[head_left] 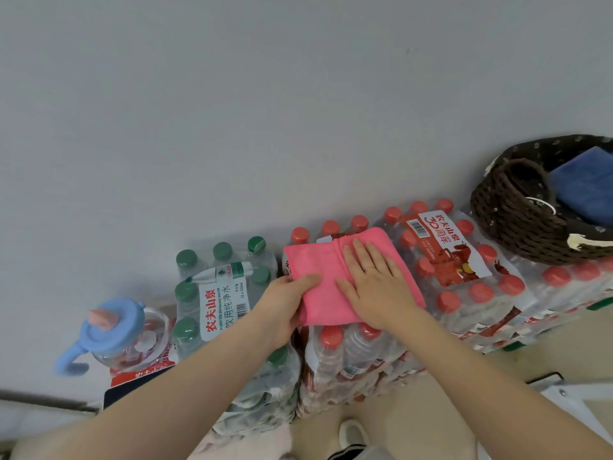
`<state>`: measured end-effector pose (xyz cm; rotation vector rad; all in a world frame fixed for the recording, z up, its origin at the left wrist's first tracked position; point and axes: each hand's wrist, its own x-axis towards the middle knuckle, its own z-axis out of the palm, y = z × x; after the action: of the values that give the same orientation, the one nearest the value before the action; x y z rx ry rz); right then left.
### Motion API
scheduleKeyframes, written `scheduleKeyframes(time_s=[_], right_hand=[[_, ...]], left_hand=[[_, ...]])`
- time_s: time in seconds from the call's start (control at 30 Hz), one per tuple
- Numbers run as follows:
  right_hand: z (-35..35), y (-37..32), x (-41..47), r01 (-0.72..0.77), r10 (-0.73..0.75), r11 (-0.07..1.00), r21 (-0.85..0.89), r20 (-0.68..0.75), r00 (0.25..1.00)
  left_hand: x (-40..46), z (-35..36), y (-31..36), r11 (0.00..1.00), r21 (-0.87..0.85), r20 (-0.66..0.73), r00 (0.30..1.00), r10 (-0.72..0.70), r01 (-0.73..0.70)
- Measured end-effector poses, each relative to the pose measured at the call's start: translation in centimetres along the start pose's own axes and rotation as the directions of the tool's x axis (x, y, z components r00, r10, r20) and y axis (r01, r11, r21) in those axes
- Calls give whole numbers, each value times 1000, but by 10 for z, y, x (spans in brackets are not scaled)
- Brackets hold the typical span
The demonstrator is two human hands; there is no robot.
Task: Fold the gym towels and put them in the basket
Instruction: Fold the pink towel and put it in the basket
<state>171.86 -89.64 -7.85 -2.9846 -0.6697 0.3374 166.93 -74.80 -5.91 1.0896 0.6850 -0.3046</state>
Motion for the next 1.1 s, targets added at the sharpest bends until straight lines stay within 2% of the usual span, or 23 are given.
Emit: scheduleKeyframes(time_s=[0.1, 0.27, 0.3, 0.37, 0.43, 0.5, 0.53, 0.57, 0.63, 0.73, 0.77, 0.8, 0.83, 0.9, 0.93, 0.97, 1.03, 1.1], right_hand=[[-7, -7, 0, -32, 32, 999, 10, 33, 999], [-27, -7, -1, -118, 120, 991, 58, -23, 993], [-31, -2, -1, -98, 100, 989, 114, -5, 995], [-41, 10, -2, -21, 5, 939, 344, 48, 999], [-53, 23, -4, -75, -12, 772, 631, 132, 991], [-61, 36, -5, -203, -48, 469, 859, 255, 966], [-62, 43, -4, -261, -88, 302, 917, 300, 950], [-62, 50, -3, -304, -135, 178, 936, 329, 935], [-60, 60, 1, -387, -198, 56, 920, 390, 899], [-54, 69, 8, -409, -119, -25, 912, 403, 907], [-52, 69, 9, -365, -69, 32, 930, 367, 928], [-49, 68, 11, -299, -9, 166, 940, 304, 952], [-45, 68, 12, -214, 48, 348, 913, 211, 976], [-37, 69, 13, -62, 122, 721, 690, -37, 992], [-35, 69, 11, -25, 113, 824, 566, -122, 986], [-33, 70, 11, -9, 100, 866, 500, -156, 983], [-30, 75, 8, -4, 69, 870, 493, -114, 991], [-26, 82, 8, 35, 13, 872, 488, -93, 996]], left_hand=[[0, 3, 3, 980, 69, -23, 981, 191, -189], [-4, 30, 11, 906, 201, 139, 926, 350, -373], [-4, 37, 13, 891, 233, 152, 919, 363, -391], [-2, 51, 13, 871, 280, 163, 914, 371, -403], [1, 66, 12, 860, 312, 168, 914, 368, -404], [4, 80, 8, 846, 337, 176, 911, 373, -412], [5, 87, 6, 840, 347, 176, 908, 380, -418], [7, 94, 3, 835, 352, 175, 906, 385, -423], [12, 107, -3, 829, 379, 158, 911, 381, -412], [17, 120, -8, 800, 465, 119, 922, 367, -379], [18, 122, -9, 796, 465, 118, 918, 378, -388], [19, 122, -11, 787, 468, 119, 911, 396, -403], [20, 121, -12, 760, 498, 115, 901, 419, -418], [23, 115, -17, 686, 574, 99, 870, 483, -447], [24, 112, -19, 653, 600, 94, 852, 515, -461], [24, 110, -21, 609, 633, 102, 831, 546, -478], [25, 107, -26, 473, 710, 164, 775, 610, -522], [25, 107, -30, 251, 830, 256, 739, 623, -498]])
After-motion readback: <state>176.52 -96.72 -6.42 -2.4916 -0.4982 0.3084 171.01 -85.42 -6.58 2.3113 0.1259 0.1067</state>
